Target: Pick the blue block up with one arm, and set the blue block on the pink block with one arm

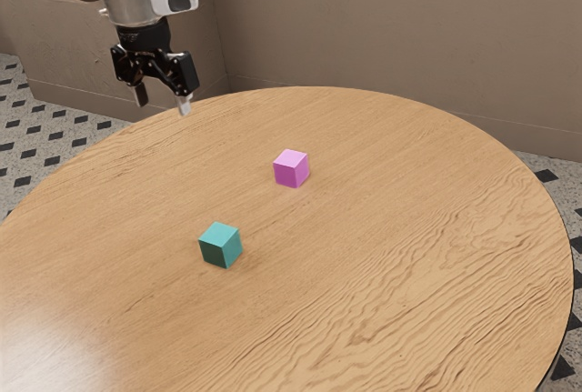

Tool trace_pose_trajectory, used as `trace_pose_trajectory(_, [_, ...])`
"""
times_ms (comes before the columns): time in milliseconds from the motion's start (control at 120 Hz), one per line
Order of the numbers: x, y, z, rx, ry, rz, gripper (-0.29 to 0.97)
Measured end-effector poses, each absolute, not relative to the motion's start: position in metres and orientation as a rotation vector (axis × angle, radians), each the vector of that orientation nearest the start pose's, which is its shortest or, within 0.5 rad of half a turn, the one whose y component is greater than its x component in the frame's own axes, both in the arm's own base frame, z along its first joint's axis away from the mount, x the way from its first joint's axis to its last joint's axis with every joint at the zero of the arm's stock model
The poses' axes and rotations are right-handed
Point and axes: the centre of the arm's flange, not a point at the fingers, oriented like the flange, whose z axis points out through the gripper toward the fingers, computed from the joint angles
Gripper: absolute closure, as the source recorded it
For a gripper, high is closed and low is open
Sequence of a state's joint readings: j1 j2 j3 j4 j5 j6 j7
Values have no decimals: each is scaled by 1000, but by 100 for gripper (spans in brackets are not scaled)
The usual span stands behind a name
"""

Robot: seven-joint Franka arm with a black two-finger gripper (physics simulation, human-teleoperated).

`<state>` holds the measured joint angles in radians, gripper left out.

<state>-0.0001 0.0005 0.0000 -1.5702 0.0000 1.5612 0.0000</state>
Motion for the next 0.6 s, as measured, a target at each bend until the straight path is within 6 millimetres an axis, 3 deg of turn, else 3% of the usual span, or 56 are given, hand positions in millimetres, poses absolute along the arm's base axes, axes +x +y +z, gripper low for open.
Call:
trace_pose_trajectory(50, [567,0,658,-3154,-7,-56,0])
trace_pose_trajectory(100, [570,5,674,-3163,-30,-59,0])
trace_pose_trajectory(217, [566,28,678,-3175,-105,12,0])
trace_pose_trajectory(342, [560,27,678,-3182,-109,69,0])
trace_pose_trajectory(350, [558,26,683,-3182,-106,57,0])
trace_pose_trajectory(417, [503,17,782,-3177,-28,-240,0])
trace_pose_trajectory(450, [478,11,813,-3170,23,-333,0])
trace_pose_trajectory(517, [456,-7,834,-3162,143,-389,0])
trace_pose_trajectory(600, [448,-18,833,-3176,242,-338,0])
